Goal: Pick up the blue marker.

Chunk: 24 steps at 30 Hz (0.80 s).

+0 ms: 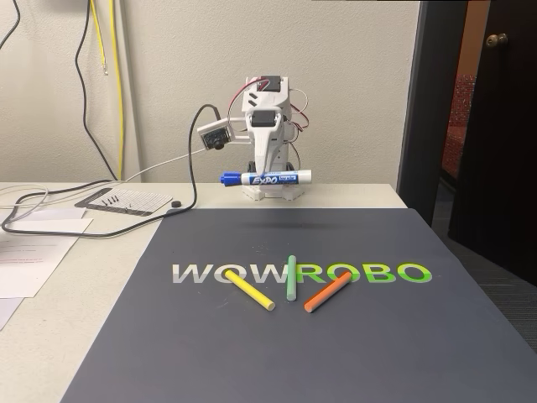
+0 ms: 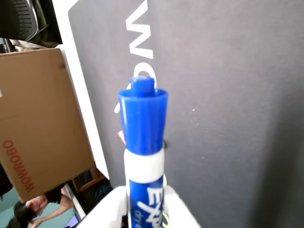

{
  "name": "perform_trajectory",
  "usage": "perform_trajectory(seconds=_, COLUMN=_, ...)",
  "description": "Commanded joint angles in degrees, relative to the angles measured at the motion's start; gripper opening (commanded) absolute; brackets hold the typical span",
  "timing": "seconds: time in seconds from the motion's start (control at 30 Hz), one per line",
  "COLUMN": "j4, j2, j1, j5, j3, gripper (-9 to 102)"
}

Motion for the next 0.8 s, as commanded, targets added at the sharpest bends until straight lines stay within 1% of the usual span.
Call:
perform_trajectory(seconds=0.0, j4=-1.2, j2=3.3, j1=-0.8, j5=0.4, j3=0.0, gripper=0)
perform_trajectory(seconds=0.57, j4=-2.1, j2=3.3, j1=-1.4, j5=0.1, j3=1.0, gripper=0)
perform_trajectory(seconds=0.77, j4=-1.1, j2=3.3, j1=-1.5, j5=0.0, j3=0.9, gripper=0)
